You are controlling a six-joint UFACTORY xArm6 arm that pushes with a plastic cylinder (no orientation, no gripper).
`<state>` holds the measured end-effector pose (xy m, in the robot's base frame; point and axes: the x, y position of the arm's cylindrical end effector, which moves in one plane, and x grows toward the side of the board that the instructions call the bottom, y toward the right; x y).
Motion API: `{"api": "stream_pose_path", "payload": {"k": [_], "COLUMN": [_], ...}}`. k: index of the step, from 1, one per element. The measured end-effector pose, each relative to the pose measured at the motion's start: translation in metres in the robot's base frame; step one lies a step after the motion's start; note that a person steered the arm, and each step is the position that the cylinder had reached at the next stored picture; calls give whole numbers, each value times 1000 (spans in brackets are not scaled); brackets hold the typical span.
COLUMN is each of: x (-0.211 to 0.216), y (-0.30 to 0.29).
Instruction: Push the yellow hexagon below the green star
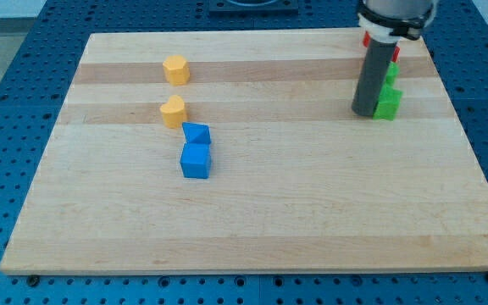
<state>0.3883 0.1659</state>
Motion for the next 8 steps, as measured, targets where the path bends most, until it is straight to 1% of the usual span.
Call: {"api": "stream_pose_path", "payload": {"k": [2, 3, 4, 5, 6, 7, 8], "x": [0, -1, -17, -50, -96, -130, -153], "y": [-7, -60, -120, -131, -136, -173, -224]}}
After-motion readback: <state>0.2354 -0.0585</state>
